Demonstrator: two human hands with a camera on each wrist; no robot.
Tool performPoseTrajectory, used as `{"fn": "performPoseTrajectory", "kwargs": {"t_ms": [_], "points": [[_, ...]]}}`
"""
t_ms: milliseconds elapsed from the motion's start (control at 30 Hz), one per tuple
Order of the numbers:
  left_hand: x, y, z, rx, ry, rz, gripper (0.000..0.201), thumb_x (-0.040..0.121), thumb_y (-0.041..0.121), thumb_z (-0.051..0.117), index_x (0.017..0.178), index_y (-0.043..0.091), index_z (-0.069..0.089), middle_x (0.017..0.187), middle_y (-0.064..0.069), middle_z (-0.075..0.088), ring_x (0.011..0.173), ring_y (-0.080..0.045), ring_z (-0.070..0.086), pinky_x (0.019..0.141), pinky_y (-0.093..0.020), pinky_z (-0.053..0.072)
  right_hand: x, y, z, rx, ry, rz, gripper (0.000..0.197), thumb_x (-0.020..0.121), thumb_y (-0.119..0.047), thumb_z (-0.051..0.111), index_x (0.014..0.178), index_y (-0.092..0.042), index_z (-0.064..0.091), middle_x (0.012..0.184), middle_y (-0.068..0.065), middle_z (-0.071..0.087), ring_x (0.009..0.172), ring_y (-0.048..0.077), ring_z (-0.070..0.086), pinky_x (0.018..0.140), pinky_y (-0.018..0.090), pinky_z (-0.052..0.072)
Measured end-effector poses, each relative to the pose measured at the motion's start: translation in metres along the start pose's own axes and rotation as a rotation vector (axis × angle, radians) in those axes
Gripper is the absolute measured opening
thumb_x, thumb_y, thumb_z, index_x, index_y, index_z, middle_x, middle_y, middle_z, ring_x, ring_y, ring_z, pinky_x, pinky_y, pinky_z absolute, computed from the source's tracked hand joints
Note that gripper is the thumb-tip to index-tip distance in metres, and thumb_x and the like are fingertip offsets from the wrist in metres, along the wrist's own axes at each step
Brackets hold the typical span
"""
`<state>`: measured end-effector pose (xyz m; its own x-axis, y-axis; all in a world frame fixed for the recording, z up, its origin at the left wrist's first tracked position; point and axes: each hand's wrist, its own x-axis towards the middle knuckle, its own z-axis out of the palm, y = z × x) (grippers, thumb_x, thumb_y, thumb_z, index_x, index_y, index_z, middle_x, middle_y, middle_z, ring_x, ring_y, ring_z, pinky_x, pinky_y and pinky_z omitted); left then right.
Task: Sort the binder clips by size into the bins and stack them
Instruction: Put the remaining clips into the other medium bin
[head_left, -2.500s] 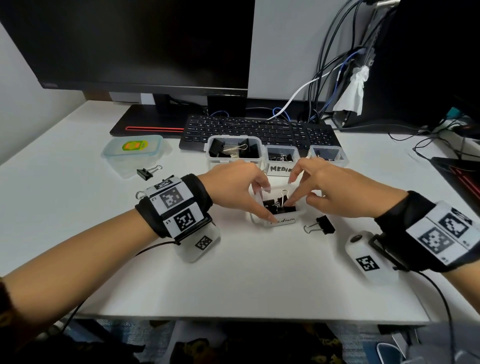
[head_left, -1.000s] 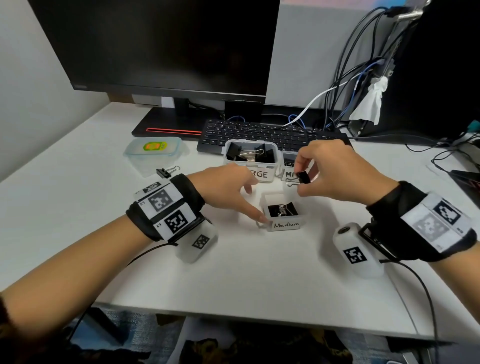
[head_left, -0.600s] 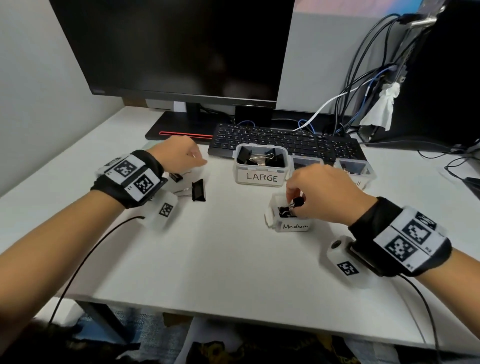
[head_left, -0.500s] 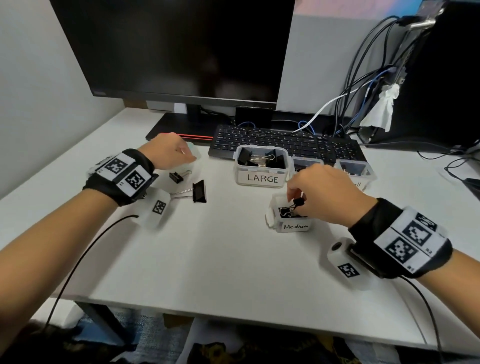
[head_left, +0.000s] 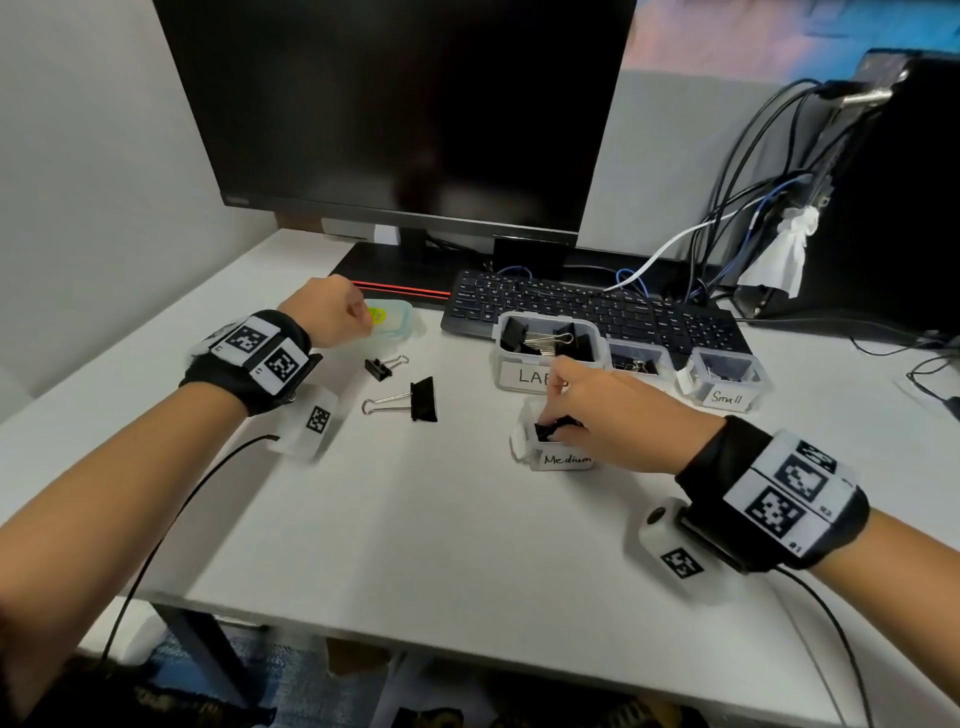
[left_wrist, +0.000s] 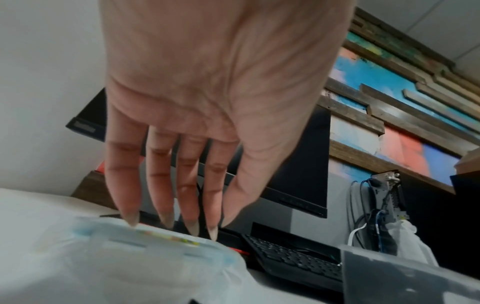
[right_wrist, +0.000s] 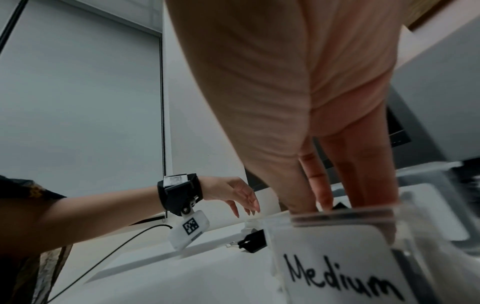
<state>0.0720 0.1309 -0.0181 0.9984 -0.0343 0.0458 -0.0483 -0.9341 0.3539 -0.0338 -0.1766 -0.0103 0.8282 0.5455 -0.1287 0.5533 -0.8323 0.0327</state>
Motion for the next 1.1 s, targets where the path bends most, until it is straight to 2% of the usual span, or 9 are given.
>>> {"fn": "performPoseTrajectory", "kwargs": {"t_ms": [167,300,367,500,667,800,867,1000,1100], "points": [[0.001,-0.012,-0.002,0.058,-0.038,0.009,0.004,0.081,0.016,0.071,0.082,0.013,0.074,0.102,-0.01,0.068,0.096,-0.029,0.063,0.088,-0.039,0.052,0.027,-0.018,-0.006,-0.024,0.032,0.024,0.025,0.097,-0.021,0.048,0.114,-0.025,0.065,0.118,-0.001,0.051,0.098,0.025,0.058,0.074,0.032,0.044],[-0.003,-0.008,-0.001,0.044,-0.13,0.054,0.012,0.082,0.019,0.071,0.087,0.01,0.078,0.094,-0.007,0.071,0.095,-0.026,0.064,0.087,-0.034,0.051,0.043,-0.033,-0.01,-0.179,0.116,0.089,0.023,0.094,-0.017,0.052,0.111,-0.021,0.066,0.114,0.0,0.059,0.106,0.023,0.057,0.066,0.032,0.04],[-0.005,-0.004,0.0,0.03,-0.162,0.061,0.018,0.079,0.031,0.076,0.085,0.014,0.077,0.087,-0.002,0.07,0.091,-0.022,0.063,0.084,-0.033,0.051,0.048,-0.045,-0.016,-0.233,0.196,0.115,0.019,0.091,-0.019,0.054,0.107,-0.019,0.065,0.113,0.0,0.055,0.11,0.022,0.049,0.057,0.029,0.033],[-0.005,0.002,0.006,0.112,-0.197,0.07,0.04,0.066,0.046,0.083,0.096,0.021,0.073,0.078,0.011,0.056,0.082,-0.016,0.056,0.081,-0.033,0.05,0.055,-0.076,-0.026,-0.149,0.294,0.012,0.022,0.091,-0.02,0.051,0.11,-0.016,0.063,0.116,0.001,0.051,0.114,0.021,0.04,0.056,0.028,0.029],[-0.007,0.01,0.009,0.238,-0.171,0.155,0.033,0.071,0.039,0.081,0.097,0.019,0.075,0.073,0.015,0.043,0.081,-0.013,0.049,0.071,-0.025,0.038,0.074,-0.101,-0.007,-0.228,0.06,-0.146,0.029,0.096,-0.016,0.043,0.118,-0.011,0.06,0.122,0.006,0.052,0.12,0.026,0.039,0.074,0.031,0.026],[-0.008,0.011,0.007,0.246,-0.216,0.139,0.029,0.071,0.034,0.082,0.091,0.014,0.077,0.079,0.008,0.059,0.089,-0.02,0.061,0.079,-0.033,0.052,0.074,-0.11,0.008,-0.292,-0.034,-0.144,0.033,0.097,-0.014,0.039,0.123,-0.009,0.058,0.125,0.007,0.055,0.124,0.027,0.037,0.085,0.033,0.028],[-0.01,0.009,0.008,0.262,-0.223,0.122,0.026,0.07,0.032,0.082,0.086,0.013,0.076,0.088,-0.001,0.069,0.09,-0.021,0.064,0.08,-0.035,0.055,0.067,-0.114,0.013,-0.293,-0.021,-0.159,0.034,0.098,-0.013,0.036,0.123,-0.008,0.058,0.125,0.008,0.055,0.124,0.028,0.037,0.081,0.034,0.025],[-0.014,0.009,0.011,0.287,-0.199,0.12,0.026,0.068,0.03,0.084,0.085,0.013,0.073,0.094,-0.004,0.069,0.092,-0.024,0.064,0.078,-0.036,0.054,0.05,-0.108,0.017,-0.218,-0.008,-0.212,0.032,0.095,-0.013,0.037,0.123,-0.006,0.052,0.128,0.009,0.049,0.117,0.028,0.04,0.075,0.033,0.023],[-0.017,0.014,0.01,0.341,-0.183,0.138,0.02,0.074,0.026,0.079,0.09,0.014,0.075,0.101,-0.003,0.068,0.096,-0.024,0.063,0.07,-0.029,0.046,0.044,-0.093,0.003,-0.064,0.058,-0.223,0.032,0.095,-0.017,0.039,0.123,-0.012,0.054,0.128,0.002,0.05,0.113,0.025,0.046,0.075,0.034,0.038]]}}
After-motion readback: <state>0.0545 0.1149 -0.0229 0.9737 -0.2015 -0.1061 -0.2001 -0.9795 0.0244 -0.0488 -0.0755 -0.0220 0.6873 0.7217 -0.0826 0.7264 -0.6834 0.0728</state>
